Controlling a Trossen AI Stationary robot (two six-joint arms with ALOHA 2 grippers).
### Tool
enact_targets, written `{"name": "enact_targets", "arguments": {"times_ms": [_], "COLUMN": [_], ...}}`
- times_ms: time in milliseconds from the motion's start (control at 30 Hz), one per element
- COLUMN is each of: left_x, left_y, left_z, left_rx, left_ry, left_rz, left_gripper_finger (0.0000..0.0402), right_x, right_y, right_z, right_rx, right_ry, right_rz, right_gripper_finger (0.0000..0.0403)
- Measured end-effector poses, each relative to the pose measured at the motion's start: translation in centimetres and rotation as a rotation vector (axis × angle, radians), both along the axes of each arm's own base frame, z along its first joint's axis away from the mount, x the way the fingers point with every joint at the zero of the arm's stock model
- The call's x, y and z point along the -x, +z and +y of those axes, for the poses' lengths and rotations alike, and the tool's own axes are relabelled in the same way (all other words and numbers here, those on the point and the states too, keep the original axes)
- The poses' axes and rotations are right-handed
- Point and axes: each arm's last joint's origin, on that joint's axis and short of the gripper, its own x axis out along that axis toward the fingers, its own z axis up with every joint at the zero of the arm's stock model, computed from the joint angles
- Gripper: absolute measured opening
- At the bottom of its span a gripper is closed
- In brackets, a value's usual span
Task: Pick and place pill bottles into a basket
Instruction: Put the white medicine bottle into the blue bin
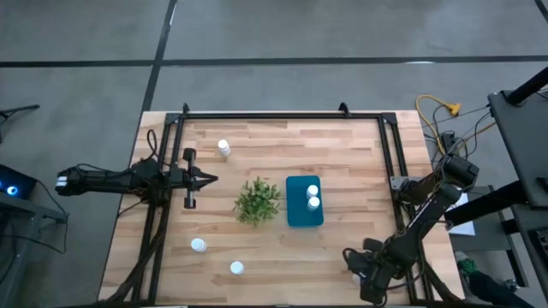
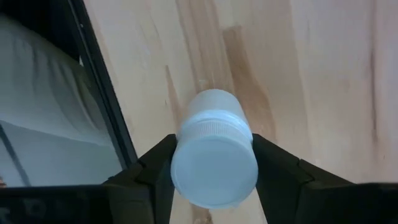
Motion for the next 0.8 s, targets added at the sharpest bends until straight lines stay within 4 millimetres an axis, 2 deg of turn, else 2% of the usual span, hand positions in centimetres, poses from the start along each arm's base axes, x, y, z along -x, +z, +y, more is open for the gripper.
{"name": "enact_targets", "arguments": {"times_ms": [233,400,800], "left_x": [0.0,0.0,0.0], "left_y": [0.0,0.0,0.0], "left_z": [0.0,0.0,0.0], "left_rx": [-0.002,-0.002,-0.003], "left_ry": [0.0,0.0,0.001], "left_rz": [0.0,0.0,0.001], "left_gripper_finger": [0.0,0.0,0.0], "right_x": [-1.2,-3.0,-8.1], "right_y": [0.0,0.1,3.2], "right_z": [-1.2,-2.7,-7.5], "right_rx": [0.046,0.066,0.147], "right_ry": [0.024,0.071,0.202], "right_rz": [-0.032,-0.067,-0.176], "right_gripper_finger": [0.0161,0.0161,0.0161]}}
